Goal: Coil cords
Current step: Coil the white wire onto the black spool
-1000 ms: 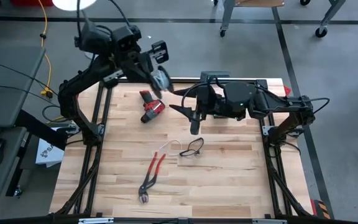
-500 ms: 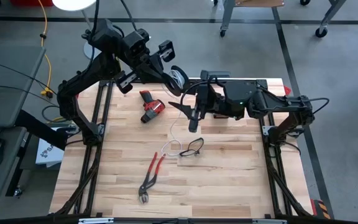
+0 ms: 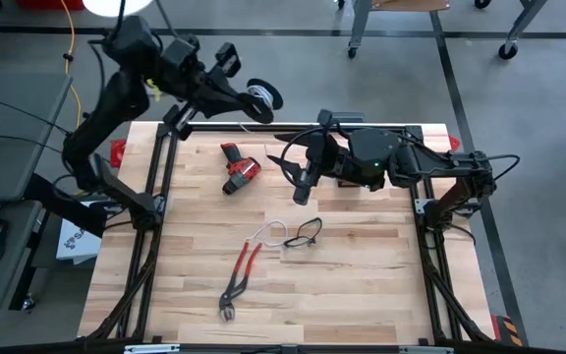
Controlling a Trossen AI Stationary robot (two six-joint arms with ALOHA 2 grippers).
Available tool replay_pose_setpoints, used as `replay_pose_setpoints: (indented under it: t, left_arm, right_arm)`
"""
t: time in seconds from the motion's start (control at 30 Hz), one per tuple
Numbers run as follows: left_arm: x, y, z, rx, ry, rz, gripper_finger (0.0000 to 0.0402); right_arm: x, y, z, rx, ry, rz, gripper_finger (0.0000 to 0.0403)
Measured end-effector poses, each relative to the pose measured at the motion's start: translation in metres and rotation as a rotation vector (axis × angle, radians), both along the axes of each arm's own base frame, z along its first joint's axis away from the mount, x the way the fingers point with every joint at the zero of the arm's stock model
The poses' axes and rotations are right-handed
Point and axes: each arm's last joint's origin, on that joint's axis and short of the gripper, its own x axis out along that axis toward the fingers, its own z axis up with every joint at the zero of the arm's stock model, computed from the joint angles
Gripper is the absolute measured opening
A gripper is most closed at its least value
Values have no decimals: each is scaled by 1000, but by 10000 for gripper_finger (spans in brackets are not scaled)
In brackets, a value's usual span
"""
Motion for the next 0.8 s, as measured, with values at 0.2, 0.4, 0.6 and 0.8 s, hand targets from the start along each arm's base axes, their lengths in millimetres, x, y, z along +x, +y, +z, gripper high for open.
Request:
replay_pose_setpoints:
  t: [0.2, 0.4, 0.6, 0.8]
  left_arm:
    - [-19, -8, 2, 20, 25, 52, 0]
    - [-29, -6, -1, 18, 73, 126, 0]
    - [-40, -4, 0, 36, 77, 161, 0]
    - [-42, 0, -1, 34, 91, 196, 0]
  right_arm:
    - [15, -13, -11, 42, 15, 34, 192]
    - [21, -11, -17, 52, 40, 57, 188]
    - [8, -9, -12, 54, 64, 63, 165]
    - [4, -2, -20, 84, 155, 77, 145]
